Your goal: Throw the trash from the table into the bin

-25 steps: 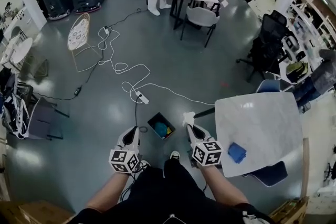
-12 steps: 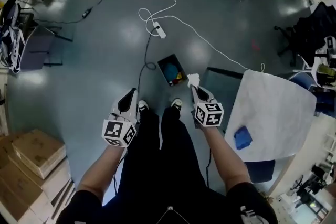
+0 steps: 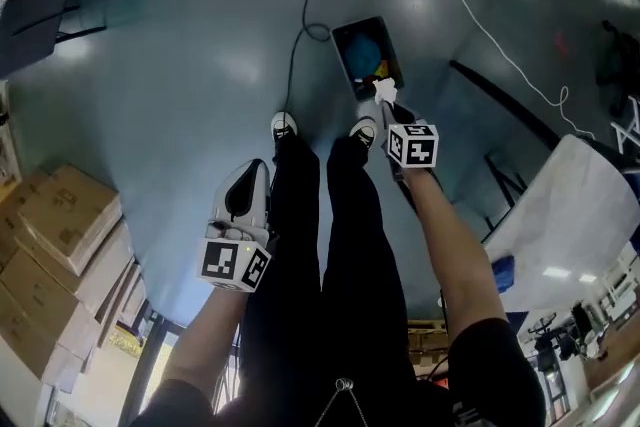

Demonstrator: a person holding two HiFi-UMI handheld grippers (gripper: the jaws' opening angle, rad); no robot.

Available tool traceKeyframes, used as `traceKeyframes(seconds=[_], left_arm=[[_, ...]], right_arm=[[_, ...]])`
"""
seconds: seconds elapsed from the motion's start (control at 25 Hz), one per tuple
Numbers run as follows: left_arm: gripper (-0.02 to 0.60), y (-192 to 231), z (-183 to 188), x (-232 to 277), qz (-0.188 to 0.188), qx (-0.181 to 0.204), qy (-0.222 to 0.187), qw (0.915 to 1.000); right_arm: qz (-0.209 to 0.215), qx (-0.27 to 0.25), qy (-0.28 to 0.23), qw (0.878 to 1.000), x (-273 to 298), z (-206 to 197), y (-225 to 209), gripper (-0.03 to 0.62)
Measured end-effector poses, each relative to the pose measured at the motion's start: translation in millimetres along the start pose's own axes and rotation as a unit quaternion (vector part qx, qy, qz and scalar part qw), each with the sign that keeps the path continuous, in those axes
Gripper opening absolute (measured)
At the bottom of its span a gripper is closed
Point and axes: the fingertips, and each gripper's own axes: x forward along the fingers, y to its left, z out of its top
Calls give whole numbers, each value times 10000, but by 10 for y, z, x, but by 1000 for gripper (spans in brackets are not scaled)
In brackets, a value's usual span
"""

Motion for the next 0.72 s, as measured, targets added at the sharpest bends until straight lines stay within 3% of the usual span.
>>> traceKeyframes(seconds=[0.32,0.56,0.72], left_arm=[[0,450,-733,89,371,-285,353,9983],[0,571,-975,61,475,-348,456,9972],[0,600,-1018,9,532,-255,503,9970]], right_arm=[[-457,-65,590,9972,1424,-486,-536,37],[-719,38,765,9945,1839,-711,-807,37],[-537,288,772,9952,1962,-754,-821,68]])
